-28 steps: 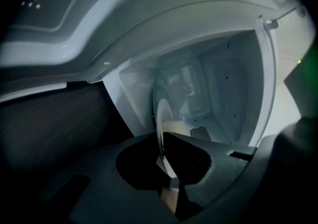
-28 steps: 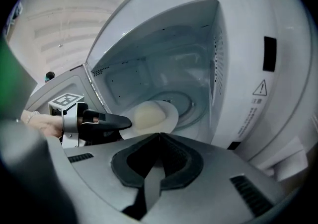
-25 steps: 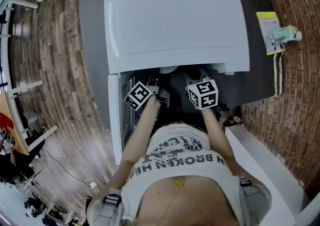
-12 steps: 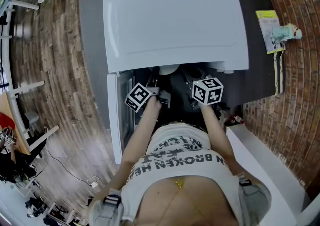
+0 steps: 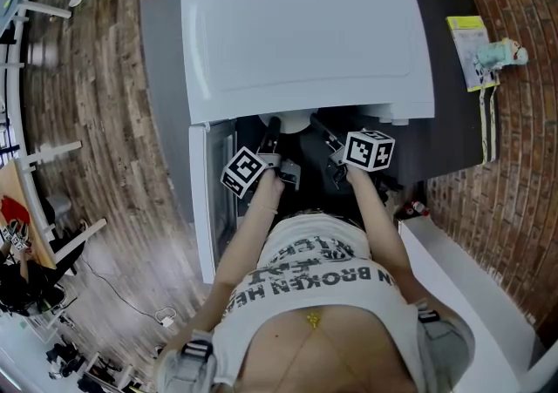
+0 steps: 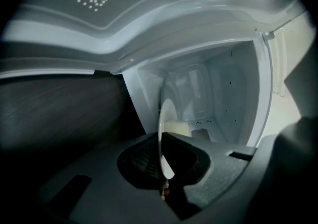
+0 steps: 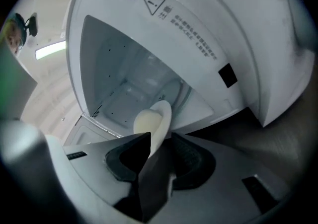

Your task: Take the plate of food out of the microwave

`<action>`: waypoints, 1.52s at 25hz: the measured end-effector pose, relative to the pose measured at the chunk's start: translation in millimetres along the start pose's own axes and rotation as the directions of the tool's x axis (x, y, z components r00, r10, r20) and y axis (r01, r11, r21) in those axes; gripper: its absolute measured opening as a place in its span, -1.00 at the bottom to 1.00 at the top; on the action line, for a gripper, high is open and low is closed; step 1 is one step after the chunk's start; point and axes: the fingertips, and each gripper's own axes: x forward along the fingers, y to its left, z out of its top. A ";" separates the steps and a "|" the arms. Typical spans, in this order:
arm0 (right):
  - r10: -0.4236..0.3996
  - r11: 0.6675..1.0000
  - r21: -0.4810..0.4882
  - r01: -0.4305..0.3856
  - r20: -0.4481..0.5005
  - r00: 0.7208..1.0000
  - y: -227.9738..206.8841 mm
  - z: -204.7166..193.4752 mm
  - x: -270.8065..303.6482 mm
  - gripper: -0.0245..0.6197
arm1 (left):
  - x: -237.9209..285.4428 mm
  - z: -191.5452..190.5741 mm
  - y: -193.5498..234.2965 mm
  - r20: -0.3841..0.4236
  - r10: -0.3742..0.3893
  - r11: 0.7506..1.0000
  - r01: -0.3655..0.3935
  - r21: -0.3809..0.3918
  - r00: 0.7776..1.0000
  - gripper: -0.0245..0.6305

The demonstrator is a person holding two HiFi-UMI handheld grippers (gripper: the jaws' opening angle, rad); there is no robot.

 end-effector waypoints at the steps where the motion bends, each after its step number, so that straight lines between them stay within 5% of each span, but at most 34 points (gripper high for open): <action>1: 0.004 1.000 -0.010 -0.004 -0.008 1.000 0.3 -1.6 1.6 -0.58 | -0.6 -0.7 0.1 -0.002 0.001 1.000 -0.001 -0.002 1.000 -0.87; 12: 0.076 0.980 0.181 -0.080 0.029 0.997 -7.4 -0.5 15.2 -0.59 | -8.6 -10.3 2.9 -0.021 0.007 1.000 -0.008 -0.013 1.000 -0.87; 17: 0.084 0.977 0.195 -0.090 0.038 0.996 -6.8 0.4 18.0 -0.77 | -8.4 -9.0 2.8 -0.024 0.005 1.000 -0.005 -0.009 1.000 -0.87; 38: 0.054 0.987 0.148 -0.064 0.072 0.996 6.3 2.2 -1.6 -0.77 | -21.4 -15.5 -14.4 -0.023 -0.059 0.997 0.060 0.052 0.998 -0.87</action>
